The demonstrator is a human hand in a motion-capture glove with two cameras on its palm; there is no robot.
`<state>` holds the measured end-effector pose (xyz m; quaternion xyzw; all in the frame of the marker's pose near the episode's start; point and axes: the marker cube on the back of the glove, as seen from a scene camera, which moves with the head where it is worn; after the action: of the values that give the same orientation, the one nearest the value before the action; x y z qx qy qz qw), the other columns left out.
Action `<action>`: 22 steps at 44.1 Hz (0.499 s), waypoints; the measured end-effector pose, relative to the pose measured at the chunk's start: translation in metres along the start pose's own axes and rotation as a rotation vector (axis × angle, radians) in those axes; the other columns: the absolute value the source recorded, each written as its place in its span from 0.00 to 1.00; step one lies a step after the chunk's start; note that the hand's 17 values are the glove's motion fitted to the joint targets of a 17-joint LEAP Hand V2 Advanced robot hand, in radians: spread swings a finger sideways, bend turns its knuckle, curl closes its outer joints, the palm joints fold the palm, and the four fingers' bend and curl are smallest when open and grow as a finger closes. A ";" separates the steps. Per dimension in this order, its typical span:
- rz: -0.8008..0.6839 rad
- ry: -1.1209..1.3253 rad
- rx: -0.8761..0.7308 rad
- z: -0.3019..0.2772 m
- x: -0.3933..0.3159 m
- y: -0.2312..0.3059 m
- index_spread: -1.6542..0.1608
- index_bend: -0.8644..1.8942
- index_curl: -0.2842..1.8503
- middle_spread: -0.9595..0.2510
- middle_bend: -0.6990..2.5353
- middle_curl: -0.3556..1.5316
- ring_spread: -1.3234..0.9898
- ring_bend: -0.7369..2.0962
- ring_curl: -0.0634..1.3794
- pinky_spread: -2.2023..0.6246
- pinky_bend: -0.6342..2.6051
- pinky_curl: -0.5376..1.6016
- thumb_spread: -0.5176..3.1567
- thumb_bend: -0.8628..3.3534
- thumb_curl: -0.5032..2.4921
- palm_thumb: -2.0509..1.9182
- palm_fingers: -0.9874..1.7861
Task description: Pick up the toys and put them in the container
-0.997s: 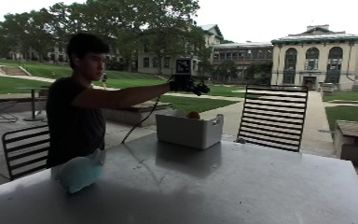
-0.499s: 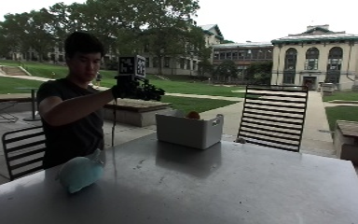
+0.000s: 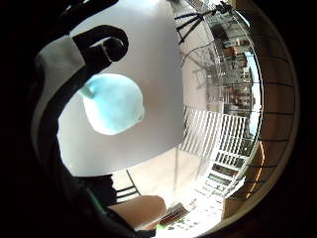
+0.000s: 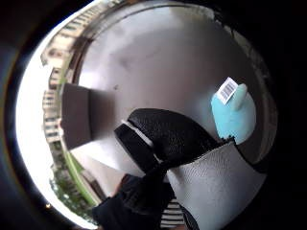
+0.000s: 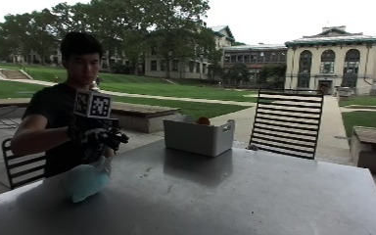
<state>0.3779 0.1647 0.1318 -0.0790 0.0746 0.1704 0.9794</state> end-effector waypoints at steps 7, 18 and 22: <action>0.034 0.036 -0.033 0.031 0.020 0.004 0.73 0.34 0.19 0.67 0.31 0.43 0.57 0.45 0.23 0.76 0.64 0.44 0.42 0.19 0.23 0.49 0.33; 0.080 0.037 -0.181 0.096 0.047 -0.002 0.72 0.35 0.19 0.66 0.26 0.40 0.57 0.46 0.24 0.73 0.69 0.45 0.42 0.20 0.24 0.51 0.32; 0.092 -0.020 -0.228 0.113 0.055 0.000 0.72 0.35 0.19 0.66 0.24 0.38 0.56 0.51 0.26 0.71 0.71 0.46 0.44 0.22 0.25 0.56 0.37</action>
<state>0.4426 0.2033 0.2325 -0.1848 0.0487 0.2234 0.9558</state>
